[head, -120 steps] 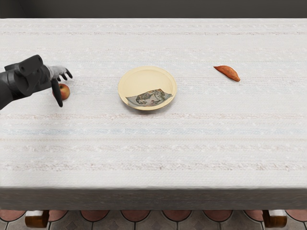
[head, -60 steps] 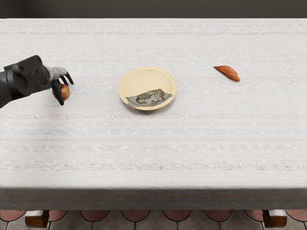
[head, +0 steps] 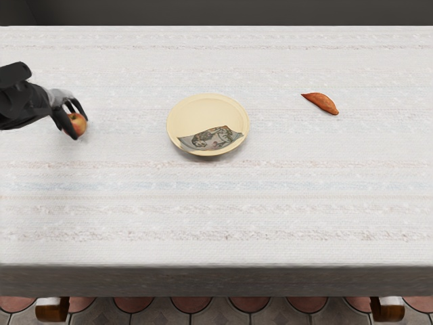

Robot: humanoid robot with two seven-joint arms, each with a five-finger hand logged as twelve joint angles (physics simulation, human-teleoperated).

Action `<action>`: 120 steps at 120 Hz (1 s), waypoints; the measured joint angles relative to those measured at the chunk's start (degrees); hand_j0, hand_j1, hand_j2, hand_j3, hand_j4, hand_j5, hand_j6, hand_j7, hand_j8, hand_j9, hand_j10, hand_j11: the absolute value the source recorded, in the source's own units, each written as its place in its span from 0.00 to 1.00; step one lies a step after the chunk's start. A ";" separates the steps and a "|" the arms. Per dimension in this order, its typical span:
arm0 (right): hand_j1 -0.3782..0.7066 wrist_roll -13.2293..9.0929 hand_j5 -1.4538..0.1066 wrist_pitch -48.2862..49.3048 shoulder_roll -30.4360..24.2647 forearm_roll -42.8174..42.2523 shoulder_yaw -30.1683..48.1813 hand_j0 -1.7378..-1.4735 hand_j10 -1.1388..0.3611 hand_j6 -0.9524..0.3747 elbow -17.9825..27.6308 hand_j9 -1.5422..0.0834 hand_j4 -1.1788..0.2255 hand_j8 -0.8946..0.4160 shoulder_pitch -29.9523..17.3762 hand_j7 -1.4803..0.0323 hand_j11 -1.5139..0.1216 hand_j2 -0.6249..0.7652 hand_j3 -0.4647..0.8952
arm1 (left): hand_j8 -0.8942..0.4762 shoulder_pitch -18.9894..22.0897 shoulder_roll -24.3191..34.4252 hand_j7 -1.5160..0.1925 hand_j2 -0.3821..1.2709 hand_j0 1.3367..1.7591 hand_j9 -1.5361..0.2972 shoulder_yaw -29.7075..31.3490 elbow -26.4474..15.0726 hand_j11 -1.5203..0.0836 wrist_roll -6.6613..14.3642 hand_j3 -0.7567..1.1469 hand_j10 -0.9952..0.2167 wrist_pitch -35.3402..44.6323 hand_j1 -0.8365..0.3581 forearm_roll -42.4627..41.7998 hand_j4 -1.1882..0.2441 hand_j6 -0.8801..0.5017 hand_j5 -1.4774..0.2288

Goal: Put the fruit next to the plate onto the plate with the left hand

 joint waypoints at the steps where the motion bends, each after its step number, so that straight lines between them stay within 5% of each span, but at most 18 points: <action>1: 0.04 0.00 0.92 0.00 0.00 0.00 0.00 0.30 0.75 0.71 0.00 0.94 0.83 0.67 0.00 0.97 0.92 0.45 0.34 | 0.35 -0.09 0.04 0.24 0.36 0.75 0.36 0.01 -0.13 0.41 0.01 0.40 0.28 -0.18 0.42 -0.01 0.45 0.47 0.38; 33: 0.04 0.00 0.92 0.00 0.00 0.00 0.00 0.30 0.75 0.71 0.00 0.94 0.83 0.67 0.00 0.97 0.92 0.45 0.34 | 0.39 -6.26 6.76 0.25 0.51 0.75 0.29 -7.67 -4.42 0.32 -0.13 0.40 0.19 -8.70 0.37 -6.46 0.43 0.44 0.28; 54: 0.04 0.00 0.92 0.00 0.00 0.00 0.00 0.30 0.75 0.71 0.00 0.94 0.83 0.67 0.00 0.97 0.92 0.45 0.34 | 0.39 -7.57 5.94 0.21 0.54 0.75 0.23 -22.89 -4.83 0.27 -0.04 0.40 0.19 -15.07 0.42 -8.40 0.35 0.40 0.20; 70: 0.04 0.00 0.92 0.00 0.00 0.00 0.00 0.30 0.75 0.71 0.00 0.94 0.83 0.67 0.00 0.97 0.92 0.45 0.34 | 0.40 -7.79 -0.96 0.20 0.52 0.74 0.21 -31.42 -4.77 0.25 -0.06 0.40 0.22 -16.18 0.43 -8.31 0.37 0.43 0.17; 89: 0.04 0.00 0.92 0.00 0.00 0.00 0.00 0.30 0.75 0.71 0.00 0.94 0.83 0.67 0.00 0.97 0.92 0.45 0.34 | 0.36 -5.85 -5.80 0.22 0.66 0.75 0.21 -34.35 -1.91 0.24 -0.20 0.40 0.18 -14.97 0.38 -7.78 0.31 0.39 0.17; 120: 0.04 0.00 0.92 0.00 0.00 0.00 0.00 0.30 0.75 0.71 0.00 0.94 0.83 0.67 0.00 0.97 0.92 0.45 0.34 | 0.34 -2.30 -8.97 0.24 0.68 0.76 0.24 -34.84 1.42 0.27 -0.23 0.40 0.15 -8.31 0.35 -6.32 0.29 0.36 0.19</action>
